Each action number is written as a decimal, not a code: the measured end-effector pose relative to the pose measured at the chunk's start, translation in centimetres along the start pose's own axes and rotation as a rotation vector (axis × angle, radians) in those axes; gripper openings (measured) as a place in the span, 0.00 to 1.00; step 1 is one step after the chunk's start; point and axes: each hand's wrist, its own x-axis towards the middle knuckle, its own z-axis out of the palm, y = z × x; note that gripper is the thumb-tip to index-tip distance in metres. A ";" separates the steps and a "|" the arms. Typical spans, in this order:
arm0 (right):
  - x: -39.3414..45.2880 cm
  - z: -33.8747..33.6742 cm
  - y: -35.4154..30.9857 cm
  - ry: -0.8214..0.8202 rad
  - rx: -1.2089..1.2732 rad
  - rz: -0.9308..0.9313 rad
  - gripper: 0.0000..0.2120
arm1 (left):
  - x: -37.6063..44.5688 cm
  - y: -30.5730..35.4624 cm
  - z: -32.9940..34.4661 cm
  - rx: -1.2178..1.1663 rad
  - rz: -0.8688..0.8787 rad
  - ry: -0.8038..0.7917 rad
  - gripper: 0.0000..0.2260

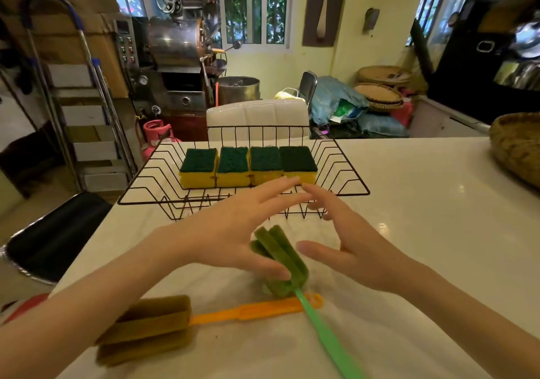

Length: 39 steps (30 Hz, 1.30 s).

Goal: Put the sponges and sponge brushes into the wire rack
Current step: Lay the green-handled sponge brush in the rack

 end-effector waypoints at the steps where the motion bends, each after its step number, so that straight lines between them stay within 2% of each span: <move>1: -1.1 0.3 0.2 -0.012 0.011 0.020 0.36 | -0.2 0.6 0.6 0.013 0.015 -0.016 0.42; 8: -6.0 1.1 0.3 -0.124 -0.028 0.185 0.37 | -0.1 1.0 2.6 0.052 -0.013 -0.114 0.32; 13: -7.4 1.3 -0.4 -0.233 -0.160 0.198 0.29 | 0.1 1.0 2.8 0.080 -0.018 -0.183 0.27; 21: -7.1 0.8 -0.5 -0.311 -0.190 0.204 0.11 | 0.7 1.4 2.8 0.213 -0.030 -0.234 0.28; 26: -6.0 -0.1 0.1 -0.355 -0.169 0.244 0.09 | 1.1 0.8 2.4 0.226 -0.077 -0.226 0.26; 31: -3.8 -2.5 0.3 -0.375 -0.144 0.230 0.08 | 1.4 0.8 -0.2 0.217 -0.070 -0.163 0.24; 39: 1.7 -7.2 -1.7 -0.177 -0.233 0.100 0.05 | 1.0 -0.5 -6.2 0.088 -0.071 0.089 0.23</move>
